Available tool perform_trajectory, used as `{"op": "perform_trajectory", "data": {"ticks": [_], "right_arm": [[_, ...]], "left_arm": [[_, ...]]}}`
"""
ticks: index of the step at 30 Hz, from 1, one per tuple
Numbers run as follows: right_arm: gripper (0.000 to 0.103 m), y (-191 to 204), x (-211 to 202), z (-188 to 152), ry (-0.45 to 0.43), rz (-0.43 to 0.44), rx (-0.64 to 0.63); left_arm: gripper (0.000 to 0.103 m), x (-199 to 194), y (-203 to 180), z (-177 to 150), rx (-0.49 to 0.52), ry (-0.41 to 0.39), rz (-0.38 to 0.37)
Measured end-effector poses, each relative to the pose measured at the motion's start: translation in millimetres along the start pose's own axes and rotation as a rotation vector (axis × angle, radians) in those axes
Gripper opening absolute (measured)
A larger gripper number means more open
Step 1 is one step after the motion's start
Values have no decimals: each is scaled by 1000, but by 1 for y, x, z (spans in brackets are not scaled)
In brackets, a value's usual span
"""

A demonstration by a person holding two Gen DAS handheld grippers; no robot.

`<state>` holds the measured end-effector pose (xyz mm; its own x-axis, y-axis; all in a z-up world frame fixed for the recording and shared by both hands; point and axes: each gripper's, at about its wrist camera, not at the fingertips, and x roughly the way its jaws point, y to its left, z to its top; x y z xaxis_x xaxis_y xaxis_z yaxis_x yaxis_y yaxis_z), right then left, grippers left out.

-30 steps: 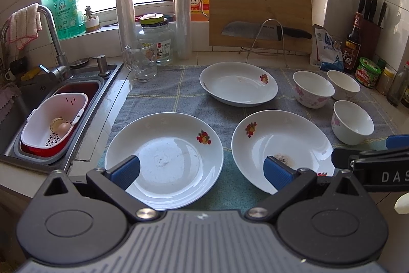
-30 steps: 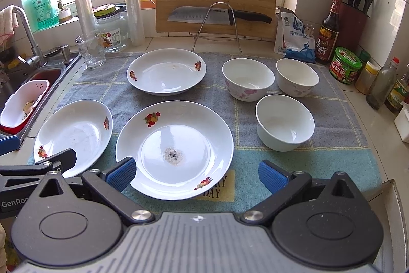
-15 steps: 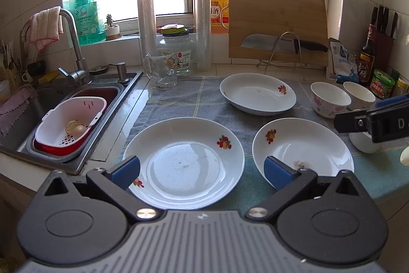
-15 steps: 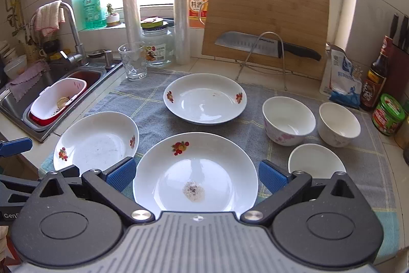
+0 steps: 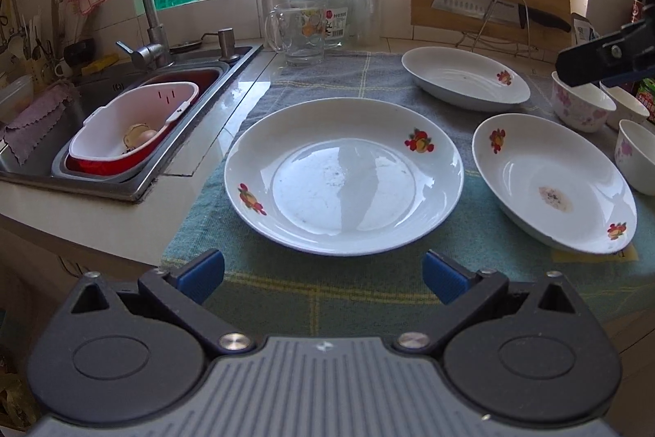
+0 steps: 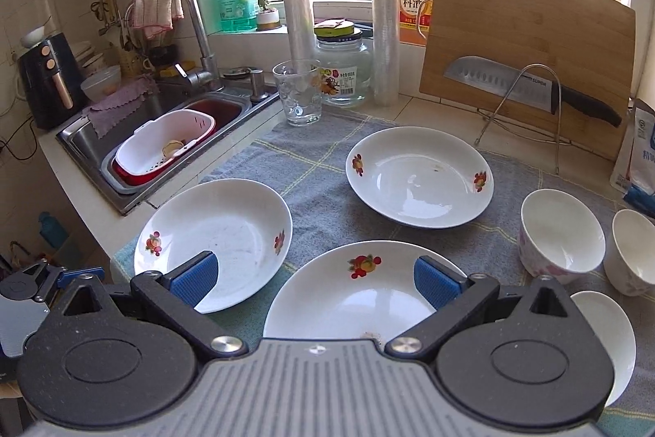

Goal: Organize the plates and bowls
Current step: 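Grasp the rim of the white fruit-pattern plate with the right gripper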

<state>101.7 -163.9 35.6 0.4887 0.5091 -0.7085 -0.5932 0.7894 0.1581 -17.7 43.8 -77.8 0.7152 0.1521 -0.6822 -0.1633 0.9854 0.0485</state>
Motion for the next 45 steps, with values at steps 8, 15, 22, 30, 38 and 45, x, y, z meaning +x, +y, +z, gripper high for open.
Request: {"op": "perform_trajectory", "data": {"ticks": [8,15,22,30,38,45], "right_arm": [[103,-1,29,8,37,29,-21],[103,3,69,27,71,122,-76],[103,16,119,51,128,255,-162],[82,23,180,63,292,382,-217],[78,19,198,69,342,447,-198],[77,14,211,74,376,522,-149]], "left_arm": [[102,32,5,-1,20,13,-47],[103,47,11,1,39,10,-99],[103,48,12,1,49,15,-112],[103,50,14,5,67,25,-128],[103,53,16,9,93,26,-148],[103,53,16,10,129,25,-162]]}}
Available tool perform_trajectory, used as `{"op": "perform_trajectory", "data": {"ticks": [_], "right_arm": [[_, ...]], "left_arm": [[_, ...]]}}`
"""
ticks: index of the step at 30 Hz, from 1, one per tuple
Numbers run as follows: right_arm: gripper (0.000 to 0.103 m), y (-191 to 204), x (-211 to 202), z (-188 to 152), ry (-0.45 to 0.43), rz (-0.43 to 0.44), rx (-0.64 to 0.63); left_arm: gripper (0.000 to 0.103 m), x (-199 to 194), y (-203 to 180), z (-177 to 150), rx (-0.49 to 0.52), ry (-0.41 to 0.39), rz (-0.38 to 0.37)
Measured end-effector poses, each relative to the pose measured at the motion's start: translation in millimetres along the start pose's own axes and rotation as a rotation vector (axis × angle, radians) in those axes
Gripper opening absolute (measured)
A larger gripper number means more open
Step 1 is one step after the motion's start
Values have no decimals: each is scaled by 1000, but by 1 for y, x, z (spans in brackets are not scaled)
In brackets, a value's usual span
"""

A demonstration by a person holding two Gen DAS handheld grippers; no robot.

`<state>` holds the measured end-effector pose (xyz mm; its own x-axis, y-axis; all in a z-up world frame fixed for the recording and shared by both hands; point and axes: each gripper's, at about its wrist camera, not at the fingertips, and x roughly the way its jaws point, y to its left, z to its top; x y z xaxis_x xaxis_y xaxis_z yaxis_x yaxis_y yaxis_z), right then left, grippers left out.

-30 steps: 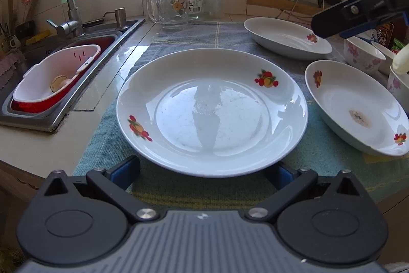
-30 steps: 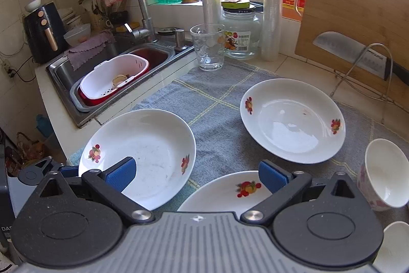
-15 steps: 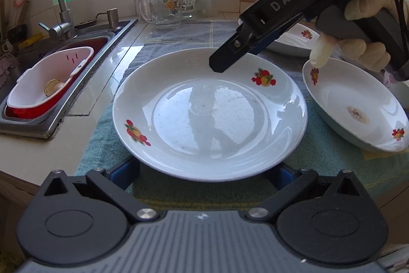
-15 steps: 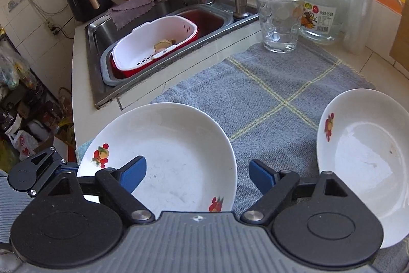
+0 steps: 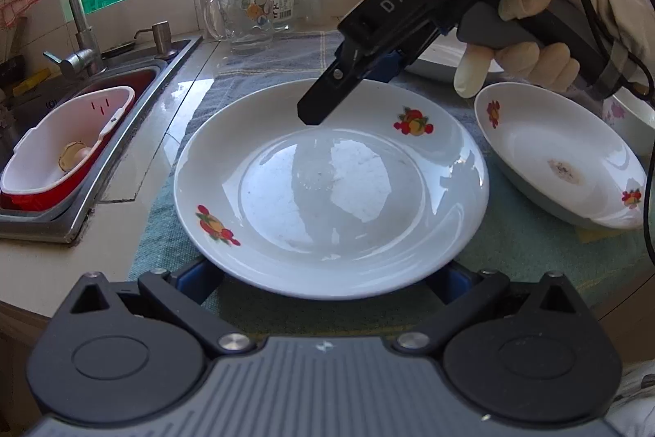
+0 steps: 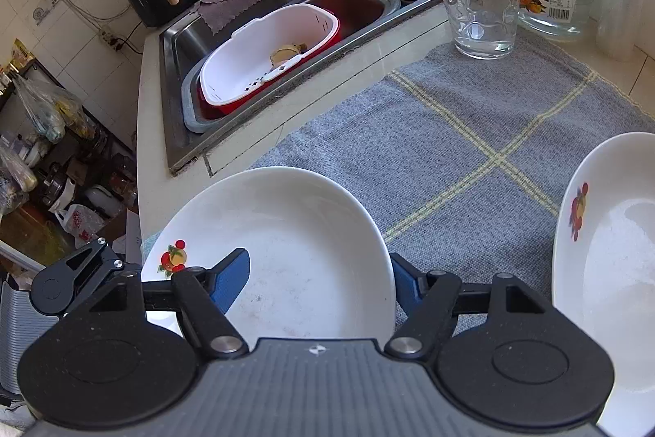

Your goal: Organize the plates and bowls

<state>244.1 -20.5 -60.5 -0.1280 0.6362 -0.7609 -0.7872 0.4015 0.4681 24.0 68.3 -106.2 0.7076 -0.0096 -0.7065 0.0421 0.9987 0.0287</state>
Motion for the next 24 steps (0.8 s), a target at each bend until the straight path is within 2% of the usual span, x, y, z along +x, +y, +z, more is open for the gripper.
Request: {"op": "perform_trajectory", "data": {"ticks": [7,24], "right_arm": [[77,-6,2,4,19,46,24],[78,-3,0,8,36,17,19]], "left_arm": [[103,-1,2,1,34,-2,-5],[101,-4,10,13,74,17,-31]]}}
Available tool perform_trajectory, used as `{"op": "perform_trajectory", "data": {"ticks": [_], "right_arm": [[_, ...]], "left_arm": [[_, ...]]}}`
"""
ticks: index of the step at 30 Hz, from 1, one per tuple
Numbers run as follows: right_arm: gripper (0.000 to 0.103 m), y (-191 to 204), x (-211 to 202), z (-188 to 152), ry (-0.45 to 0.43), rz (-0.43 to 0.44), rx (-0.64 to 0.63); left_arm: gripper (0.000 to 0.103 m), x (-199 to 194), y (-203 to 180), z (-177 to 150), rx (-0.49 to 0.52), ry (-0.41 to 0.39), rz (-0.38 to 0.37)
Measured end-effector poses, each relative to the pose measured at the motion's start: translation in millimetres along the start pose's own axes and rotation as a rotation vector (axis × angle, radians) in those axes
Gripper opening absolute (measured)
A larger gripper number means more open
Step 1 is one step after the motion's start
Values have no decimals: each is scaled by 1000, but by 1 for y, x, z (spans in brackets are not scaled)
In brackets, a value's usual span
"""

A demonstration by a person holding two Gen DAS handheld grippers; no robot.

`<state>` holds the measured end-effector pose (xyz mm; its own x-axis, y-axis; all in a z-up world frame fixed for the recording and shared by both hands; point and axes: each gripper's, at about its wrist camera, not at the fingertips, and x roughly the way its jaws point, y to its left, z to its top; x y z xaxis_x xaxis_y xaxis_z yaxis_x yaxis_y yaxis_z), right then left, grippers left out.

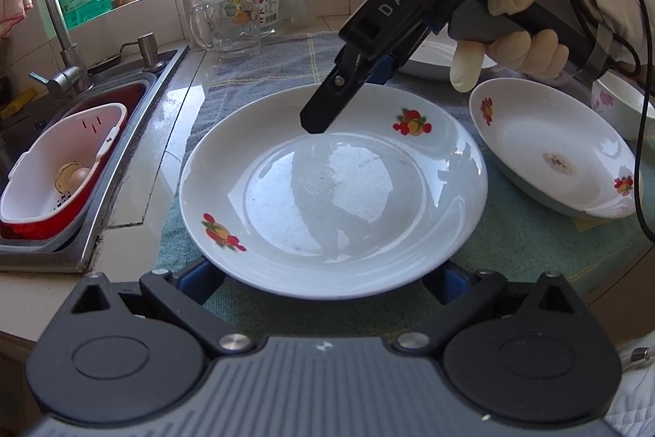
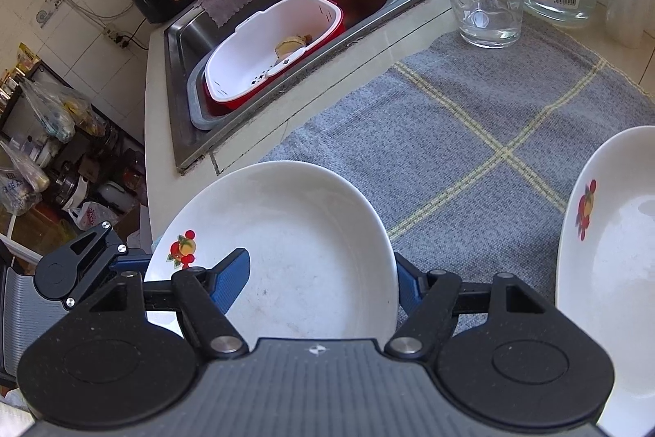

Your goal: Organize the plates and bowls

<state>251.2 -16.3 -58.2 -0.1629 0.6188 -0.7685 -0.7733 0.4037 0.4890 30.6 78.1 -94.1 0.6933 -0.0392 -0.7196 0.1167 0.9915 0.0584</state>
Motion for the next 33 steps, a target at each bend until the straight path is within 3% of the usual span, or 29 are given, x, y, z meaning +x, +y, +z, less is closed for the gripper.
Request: {"op": "perform_trajectory", "data": {"ticks": [20,33], "right_arm": [[78,-30,-14,40,-97,-92,54],[78,-54,0,56,-105,-152,100]], "left_arm": [[101,35,43,48,91,-43,-75],[101,65,64,68,140,-32,-105]]}}
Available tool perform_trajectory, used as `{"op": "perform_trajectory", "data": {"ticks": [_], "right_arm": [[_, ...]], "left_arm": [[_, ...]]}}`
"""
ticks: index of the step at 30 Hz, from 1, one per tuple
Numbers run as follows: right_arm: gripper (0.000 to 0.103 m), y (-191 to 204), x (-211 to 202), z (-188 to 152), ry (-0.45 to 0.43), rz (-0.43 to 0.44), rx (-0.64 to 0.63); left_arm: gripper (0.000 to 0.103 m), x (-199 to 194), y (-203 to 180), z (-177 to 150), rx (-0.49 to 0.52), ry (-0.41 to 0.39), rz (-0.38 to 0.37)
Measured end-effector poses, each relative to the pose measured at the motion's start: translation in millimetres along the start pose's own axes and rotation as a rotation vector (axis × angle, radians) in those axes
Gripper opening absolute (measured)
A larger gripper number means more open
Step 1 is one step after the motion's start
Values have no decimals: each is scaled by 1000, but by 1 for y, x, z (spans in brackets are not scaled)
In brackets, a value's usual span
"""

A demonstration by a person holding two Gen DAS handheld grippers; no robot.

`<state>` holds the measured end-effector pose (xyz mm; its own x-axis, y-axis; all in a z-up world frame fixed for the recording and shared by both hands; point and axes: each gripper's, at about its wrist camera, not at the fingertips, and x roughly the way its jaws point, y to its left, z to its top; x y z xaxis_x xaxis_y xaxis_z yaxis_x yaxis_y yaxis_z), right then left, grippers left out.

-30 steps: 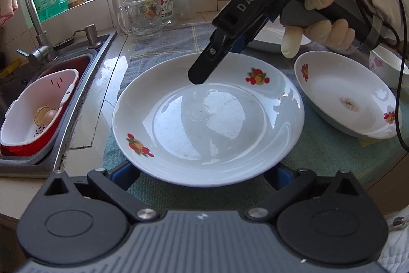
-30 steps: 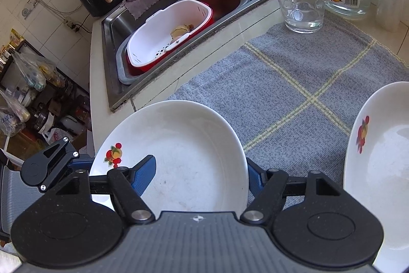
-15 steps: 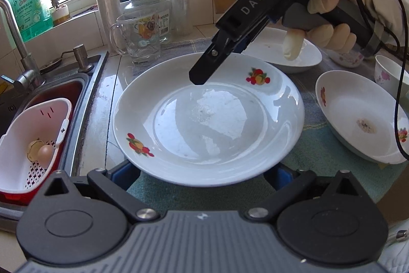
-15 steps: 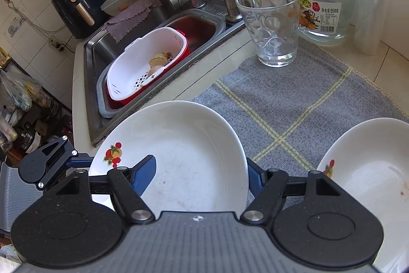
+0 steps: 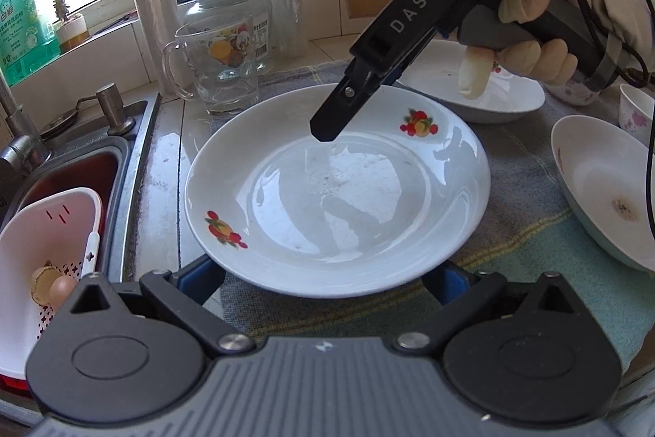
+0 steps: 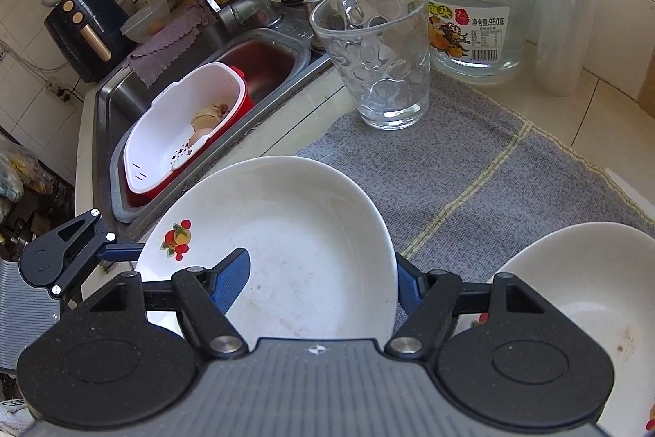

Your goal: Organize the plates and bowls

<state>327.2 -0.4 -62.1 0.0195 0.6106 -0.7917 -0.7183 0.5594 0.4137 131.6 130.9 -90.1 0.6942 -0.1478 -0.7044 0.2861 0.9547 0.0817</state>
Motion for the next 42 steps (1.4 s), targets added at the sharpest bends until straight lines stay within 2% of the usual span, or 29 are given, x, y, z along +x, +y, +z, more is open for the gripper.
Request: {"op": "perform_trajectory", "data": {"ticks": [14,17,19,20,33,42], "right_arm": [[79,-5,7,0,5,-13,25],[89,-2,7,-2,3,-6,20],[101,2,5,-3,-6,8,16],[103,4,3,-3,-11,13,9],[103,27,-21,-18,-24,-75,-87],[103,45,-59,-60,-116,-147,-99]], "left_arm": [[101,9,7,2,19,13,-15],[101,9,6,1,25,15,-19],[101,8,5,1,19,13,-21],[102,7,6,1,15,12,-23],[102,-17,1,-3,-58,6,11],[102,-49,-24,4,-123,-54,67]]}}
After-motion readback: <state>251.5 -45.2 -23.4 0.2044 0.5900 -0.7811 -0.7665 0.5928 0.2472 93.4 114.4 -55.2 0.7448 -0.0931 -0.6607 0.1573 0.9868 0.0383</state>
